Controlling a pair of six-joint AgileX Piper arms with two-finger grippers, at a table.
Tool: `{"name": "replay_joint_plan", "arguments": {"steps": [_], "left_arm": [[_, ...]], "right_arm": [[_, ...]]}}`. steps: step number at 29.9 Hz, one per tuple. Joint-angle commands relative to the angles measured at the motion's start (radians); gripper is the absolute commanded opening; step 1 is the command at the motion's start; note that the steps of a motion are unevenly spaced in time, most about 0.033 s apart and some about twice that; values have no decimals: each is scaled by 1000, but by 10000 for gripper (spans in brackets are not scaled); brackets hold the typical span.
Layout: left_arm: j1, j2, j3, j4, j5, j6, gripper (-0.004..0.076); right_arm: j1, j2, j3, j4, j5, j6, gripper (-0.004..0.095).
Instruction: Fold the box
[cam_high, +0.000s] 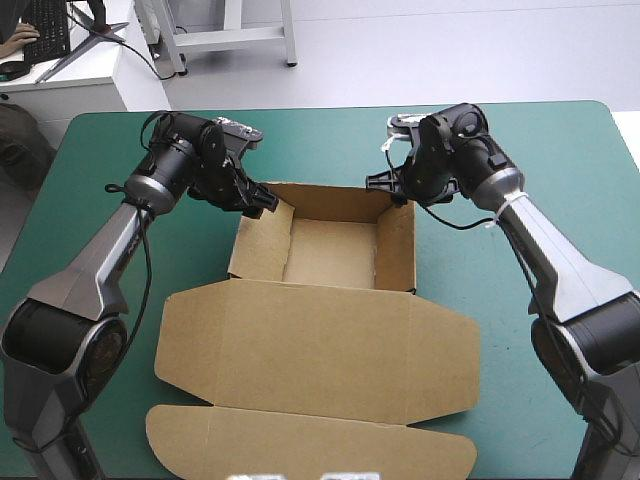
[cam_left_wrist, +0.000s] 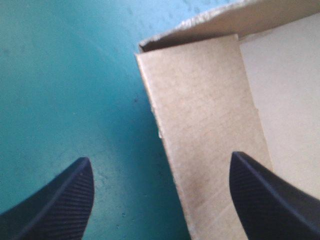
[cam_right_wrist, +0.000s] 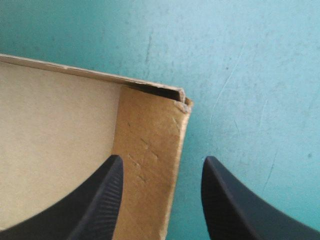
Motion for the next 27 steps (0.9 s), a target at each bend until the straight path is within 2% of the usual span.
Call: {"name": "replay_joint_plan", "arguments": {"steps": [1, 7, 17, 27], "left_arm": [[-2, -88, -73, 0, 50, -2, 510], [-2, -159, -102, 0, 50, -2, 489], [-2, -324, -102, 0, 50, -2, 488], [-2, -521, -51, 0, 51, -2, 436]], "right_arm": [[-7, -104, -48, -48, 17, -10, 456], [-7, -169, -48, -86, 17, -6, 453], [-7, -181, -39, -44, 17, -6, 454], [-7, -146, -20, -16, 19, -6, 454]]}}
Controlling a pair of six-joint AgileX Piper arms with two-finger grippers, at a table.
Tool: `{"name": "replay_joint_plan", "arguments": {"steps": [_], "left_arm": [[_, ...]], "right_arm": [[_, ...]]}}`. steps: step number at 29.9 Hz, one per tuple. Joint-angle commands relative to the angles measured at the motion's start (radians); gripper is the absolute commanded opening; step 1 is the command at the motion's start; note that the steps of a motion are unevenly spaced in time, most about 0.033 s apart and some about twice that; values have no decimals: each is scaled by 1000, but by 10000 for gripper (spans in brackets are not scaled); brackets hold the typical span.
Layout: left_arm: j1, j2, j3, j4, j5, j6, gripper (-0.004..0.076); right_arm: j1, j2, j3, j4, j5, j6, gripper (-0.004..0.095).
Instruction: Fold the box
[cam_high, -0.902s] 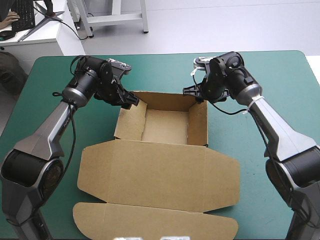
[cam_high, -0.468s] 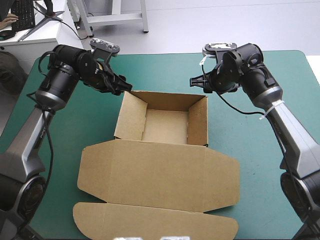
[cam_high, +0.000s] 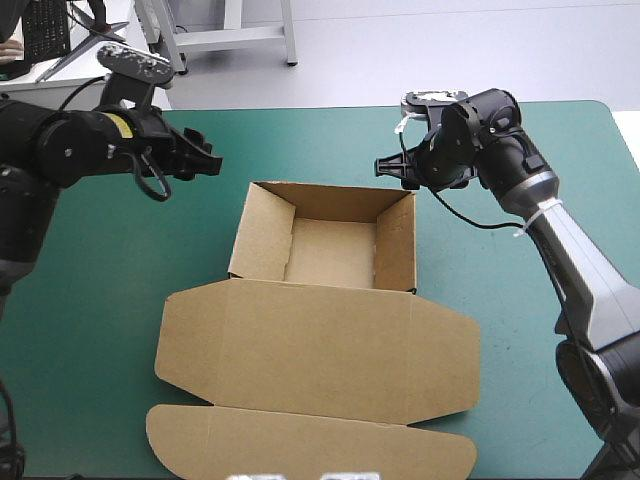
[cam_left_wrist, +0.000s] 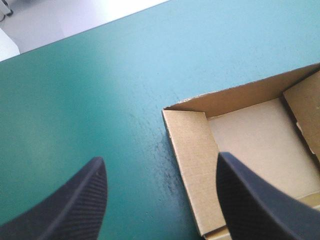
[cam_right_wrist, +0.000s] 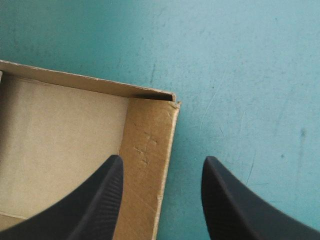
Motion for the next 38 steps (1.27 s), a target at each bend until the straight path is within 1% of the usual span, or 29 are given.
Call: {"name": "replay_joint_plan", "arguments": {"steps": [1, 6, 10, 16, 21, 27, 32, 33, 35, 38], "left_arm": [[-2, -105, 29, 6, 36, -2, 436], [-2, -212, 187, 22, 36, -2, 436], [-2, -287, 344, 26, 36, -2, 436], [-2, -370, 526, 26, 36, -2, 436], [-2, -448, 636, 26, 36, -2, 436], [-2, -598, 755, 30, 36, 16, 436], [-2, -730, 847, 30, 32, 19, 436], [-2, -750, 865, 30, 32, 19, 436], [-2, -799, 911, 30, 32, 17, 436], [-2, -866, 968, 30, 32, 17, 436]], "right_arm": [[-6, -33, 11, 1, 8, -6, 453], [-6, -25, 97, 2, 8, -6, 453], [-6, 3, 101, 44, 8, -6, 453], [-6, 63, 103, 62, 8, -6, 447], [-6, 113, 113, 127, 8, -6, 444], [-6, 144, 113, 175, 8, -6, 443], [-6, 144, 113, 173, 8, -6, 435], [-6, 144, 113, 173, 8, -6, 409], [-6, 144, 113, 173, 8, -6, 300], [-6, 144, 113, 180, 8, -8, 6]]}}
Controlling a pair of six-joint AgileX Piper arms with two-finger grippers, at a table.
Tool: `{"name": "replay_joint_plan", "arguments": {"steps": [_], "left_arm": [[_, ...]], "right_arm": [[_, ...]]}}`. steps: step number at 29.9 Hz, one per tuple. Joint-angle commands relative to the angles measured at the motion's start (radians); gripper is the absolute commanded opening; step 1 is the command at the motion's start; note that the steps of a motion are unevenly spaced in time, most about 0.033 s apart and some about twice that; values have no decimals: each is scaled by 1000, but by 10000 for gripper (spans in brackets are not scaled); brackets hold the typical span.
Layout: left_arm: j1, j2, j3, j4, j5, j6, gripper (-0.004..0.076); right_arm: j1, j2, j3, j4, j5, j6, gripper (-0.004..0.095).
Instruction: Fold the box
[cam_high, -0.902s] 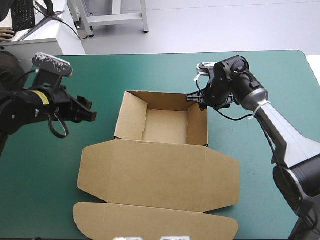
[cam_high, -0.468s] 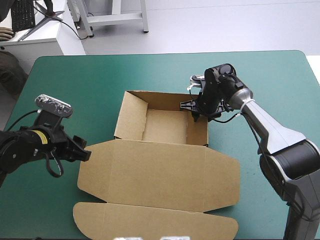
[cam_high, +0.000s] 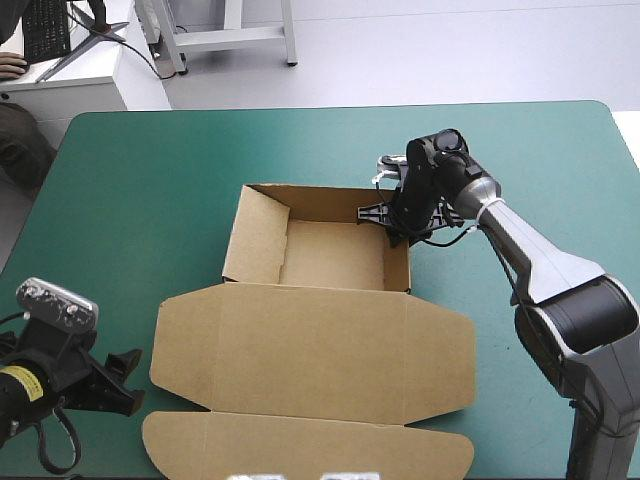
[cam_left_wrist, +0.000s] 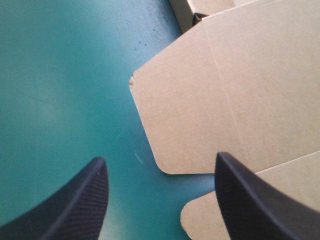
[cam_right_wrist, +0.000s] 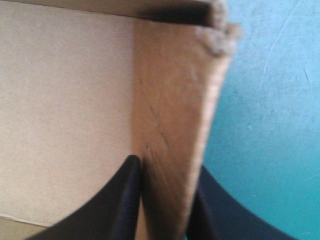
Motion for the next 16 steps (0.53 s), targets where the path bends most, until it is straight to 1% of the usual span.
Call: {"name": "replay_joint_plan", "arguments": {"steps": [1, 8, 11, 13, 15, 16], "left_arm": [[-2, -63, 33, 3, 32, -1, 436], [-2, -150, 126, 3, 34, -1, 435], [-2, -161, 143, 3, 34, -11, 409], [-2, -161, 150, 3, 34, -26, 354], [-2, -161, 150, 3, 34, -27, 274], [-2, -161, 150, 3, 34, -27, 219]], "right_arm": [[-6, -53, -23, 21, 21, -8, -10], [-6, -53, -23, 25, 21, -7, -5], [-6, -53, -23, 25, 21, -7, -5], [-6, -53, -23, 25, 21, -7, -5], [-6, -53, -23, 25, 21, -7, -5], [-6, -53, -23, 25, 21, -7, -5]]}}
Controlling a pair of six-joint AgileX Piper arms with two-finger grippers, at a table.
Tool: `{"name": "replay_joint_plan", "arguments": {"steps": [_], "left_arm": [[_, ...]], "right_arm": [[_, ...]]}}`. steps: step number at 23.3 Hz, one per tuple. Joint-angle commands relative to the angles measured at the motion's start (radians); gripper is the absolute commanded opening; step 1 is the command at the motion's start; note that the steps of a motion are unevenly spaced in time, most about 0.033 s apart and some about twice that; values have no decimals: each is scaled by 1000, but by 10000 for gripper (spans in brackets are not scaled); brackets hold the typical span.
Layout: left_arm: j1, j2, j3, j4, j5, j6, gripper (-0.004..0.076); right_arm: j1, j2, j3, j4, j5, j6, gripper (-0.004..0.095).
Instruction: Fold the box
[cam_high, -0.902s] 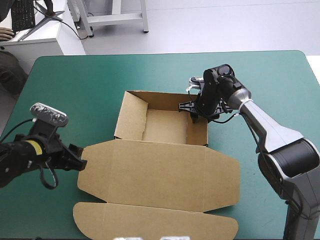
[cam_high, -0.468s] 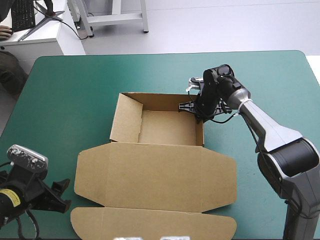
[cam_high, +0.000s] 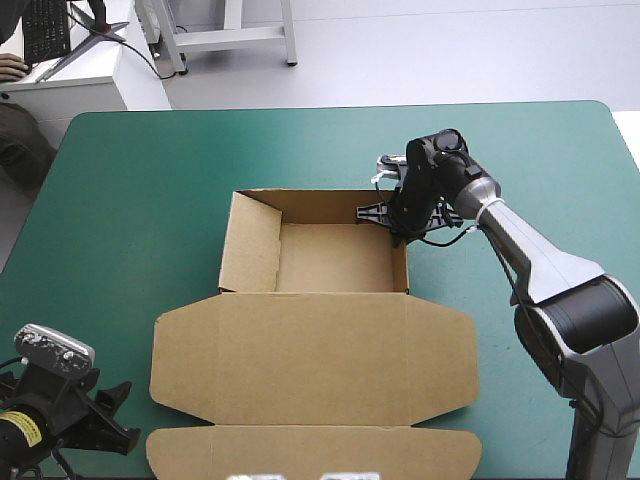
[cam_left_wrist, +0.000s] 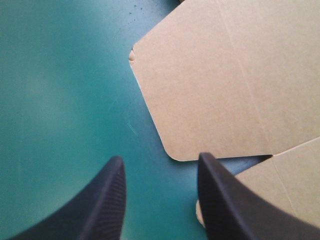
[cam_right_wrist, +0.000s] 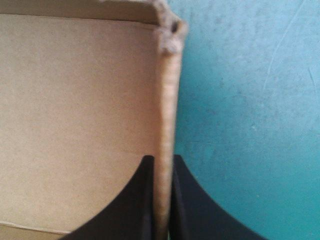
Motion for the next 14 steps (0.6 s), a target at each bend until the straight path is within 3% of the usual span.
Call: {"name": "replay_joint_plan", "arguments": {"steps": [1, 4, 11, 14], "left_arm": [[-2, 9, -21, 1, 34, -14, 158], [-2, 8, -21, 1, 34, -14, -13], [-2, -10, 15, -39, 34, -15, -10], [-2, -71, 124, -19, 21, -40, -10]], "right_arm": [[-6, -53, -23, 18, 26, -7, -5], [-6, -53, -23, 5, 26, -7, -5], [-49, -86, -23, -7, 27, -40, -4], [-130, -148, -23, -104, 27, -71, -5]]}}
